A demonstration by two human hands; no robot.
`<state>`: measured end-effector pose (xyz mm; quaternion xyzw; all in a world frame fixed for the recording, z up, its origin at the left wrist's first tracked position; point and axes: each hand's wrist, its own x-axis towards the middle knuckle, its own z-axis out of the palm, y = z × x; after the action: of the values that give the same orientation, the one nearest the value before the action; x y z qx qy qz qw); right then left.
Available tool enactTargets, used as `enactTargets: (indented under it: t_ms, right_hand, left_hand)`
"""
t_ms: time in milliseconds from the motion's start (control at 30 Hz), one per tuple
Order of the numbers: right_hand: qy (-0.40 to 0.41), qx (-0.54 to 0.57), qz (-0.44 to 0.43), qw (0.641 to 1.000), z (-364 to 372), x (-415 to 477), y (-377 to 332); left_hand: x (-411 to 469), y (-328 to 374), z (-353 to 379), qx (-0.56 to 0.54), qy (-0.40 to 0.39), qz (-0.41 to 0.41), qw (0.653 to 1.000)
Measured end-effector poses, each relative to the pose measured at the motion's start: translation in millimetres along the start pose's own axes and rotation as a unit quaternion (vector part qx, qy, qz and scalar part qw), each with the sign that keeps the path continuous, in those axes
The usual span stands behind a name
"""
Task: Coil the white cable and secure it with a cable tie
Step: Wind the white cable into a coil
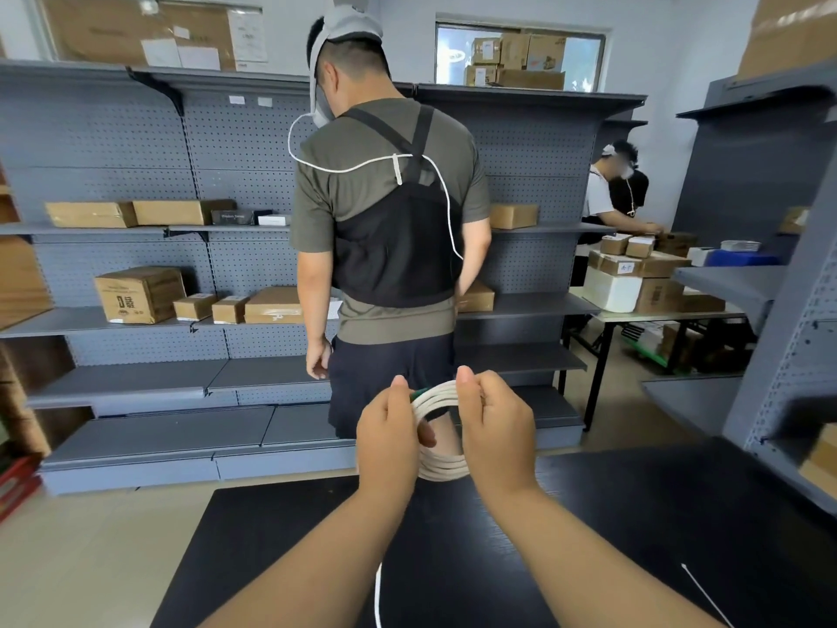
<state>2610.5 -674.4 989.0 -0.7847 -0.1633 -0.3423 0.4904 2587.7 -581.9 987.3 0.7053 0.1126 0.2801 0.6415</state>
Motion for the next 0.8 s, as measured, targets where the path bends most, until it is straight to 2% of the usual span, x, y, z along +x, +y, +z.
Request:
enactTargets:
  t_ms: [133,233,300,433,533,600,667,700,733,800]
  right_hand:
    - [0.014,0.064,0.079,0.995,-0.3,-1.8,-0.5]
    - [-0.031,0.104,0.166,0.98,1.2,0.7,2.5]
    - [-0.06,0.112,0.194,0.973,1.8,2.2,4.7]
    - [-0.074,0.08,0.15,0.983,-2.9,2.1,0.1]
    - [-0.092,0.018,0.092,0.991,-6.9,1.4,-3.7]
    - [-0.101,-0.015,0.068,0.993,-7.5,2.0,-5.9]
    - [-0.099,-0.028,0.058,0.993,-6.9,3.7,-7.5]
    - [-0.096,-0.035,0.05,0.993,-6.4,4.5,-7.7]
    - [-0.096,-0.044,0.041,0.994,-6.0,5.4,-7.8]
    - [-0.096,-0.057,0.024,0.993,-5.2,7.0,-6.0]
  left_hand:
    - [-2.6,3.5,5.1,-0.047,0.02,-0.037,0.998]
    - [-1.6,5.7,5.1,0.008,0.04,0.025,0.999]
    - [-0.9,7.7,2.1,0.056,0.036,0.067,0.996]
    - [1.3,10.8,-4.9,0.125,-0.049,0.142,0.981]
    - [10.1,13.5,-11.3,0.209,-0.133,0.21,0.946]
    - [22.4,1.3,-10.7,0.298,-0.075,0.285,0.908]
    - [22.2,4.4,-12.4,0.323,-0.093,0.298,0.893]
    - [14.9,11.1,-14.6,0.314,-0.109,0.278,0.901]
    - [12.6,10.0,-14.6,0.294,-0.086,0.277,0.911]
    - [10.5,2.2,-12.1,0.2,-0.077,0.252,0.944]
